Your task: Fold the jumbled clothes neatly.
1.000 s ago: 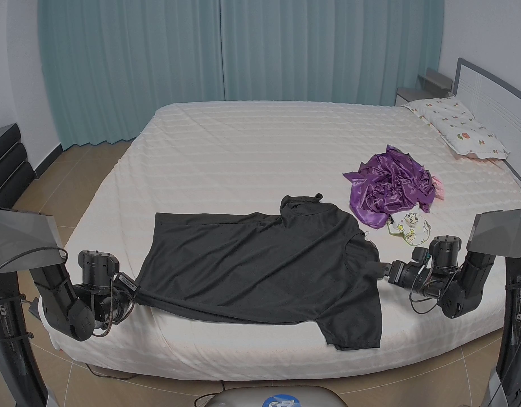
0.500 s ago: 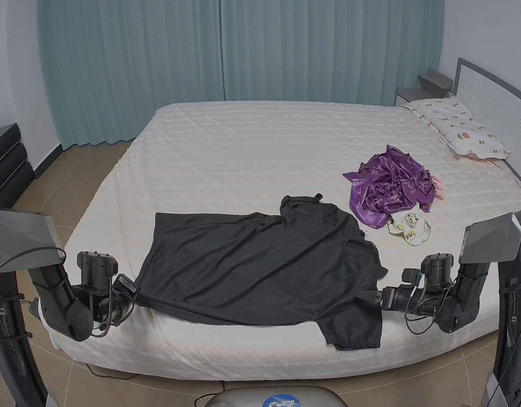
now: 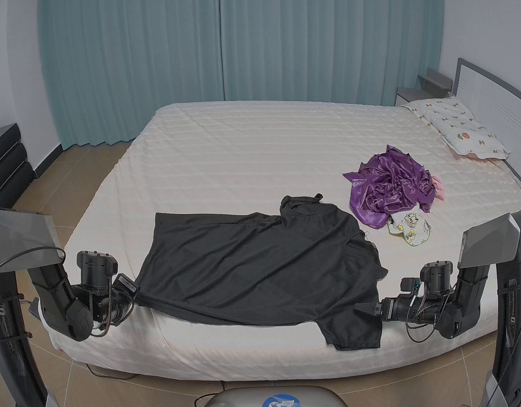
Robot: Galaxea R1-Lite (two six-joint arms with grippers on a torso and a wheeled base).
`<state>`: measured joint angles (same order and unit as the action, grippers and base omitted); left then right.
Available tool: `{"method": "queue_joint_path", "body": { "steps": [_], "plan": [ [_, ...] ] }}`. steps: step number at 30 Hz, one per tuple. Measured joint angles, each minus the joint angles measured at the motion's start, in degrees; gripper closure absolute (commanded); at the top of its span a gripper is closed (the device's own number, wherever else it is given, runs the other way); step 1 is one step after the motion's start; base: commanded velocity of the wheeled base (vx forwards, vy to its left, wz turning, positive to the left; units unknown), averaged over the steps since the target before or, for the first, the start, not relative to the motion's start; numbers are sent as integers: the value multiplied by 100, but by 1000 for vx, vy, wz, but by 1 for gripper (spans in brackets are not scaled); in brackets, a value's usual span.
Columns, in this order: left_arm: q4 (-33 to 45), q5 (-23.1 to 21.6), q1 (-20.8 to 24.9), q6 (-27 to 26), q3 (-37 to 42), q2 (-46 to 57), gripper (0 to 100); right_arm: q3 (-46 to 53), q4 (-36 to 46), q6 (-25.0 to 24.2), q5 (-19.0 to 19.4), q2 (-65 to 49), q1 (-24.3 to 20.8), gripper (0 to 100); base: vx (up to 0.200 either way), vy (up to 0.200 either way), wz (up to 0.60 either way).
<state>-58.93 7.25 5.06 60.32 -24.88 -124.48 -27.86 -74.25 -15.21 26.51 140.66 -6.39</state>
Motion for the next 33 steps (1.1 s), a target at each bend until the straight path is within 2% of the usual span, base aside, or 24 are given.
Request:
{"method": "queue_joint_path", "body": {
  "steps": [3, 4, 14, 18, 26, 33],
  "plan": [
    [0, 0, 4, 2, 0, 0, 100, 2, -2, 17, 0, 15, -48, 0, 0, 0, 0],
    [0, 2, 4, 2, 2, 0, 100, -1, -2, 17, -2, 22, -57, 100, 0, 0, 0],
    [0, 0, -2, -9, 20, 9, 100, 217, -93, 24, 41, -6, 5, 100, 0, 0, 0],
    [4, 2, -2, -24, 30, 28, 100, 462, -405, -5, 99, -94, 99, 100, 0, 0, 0],
    [4, 10, 4, -106, 204, 116, 100, 1279, -1437, -24, 558, -193, 419, 100, 0, 0, 0],
    [0, 76, 43, -684, 581, 194, 100, 1899, -1473, 20, 896, -405, 795, 100, 0, 0, 0]
  ]
}}
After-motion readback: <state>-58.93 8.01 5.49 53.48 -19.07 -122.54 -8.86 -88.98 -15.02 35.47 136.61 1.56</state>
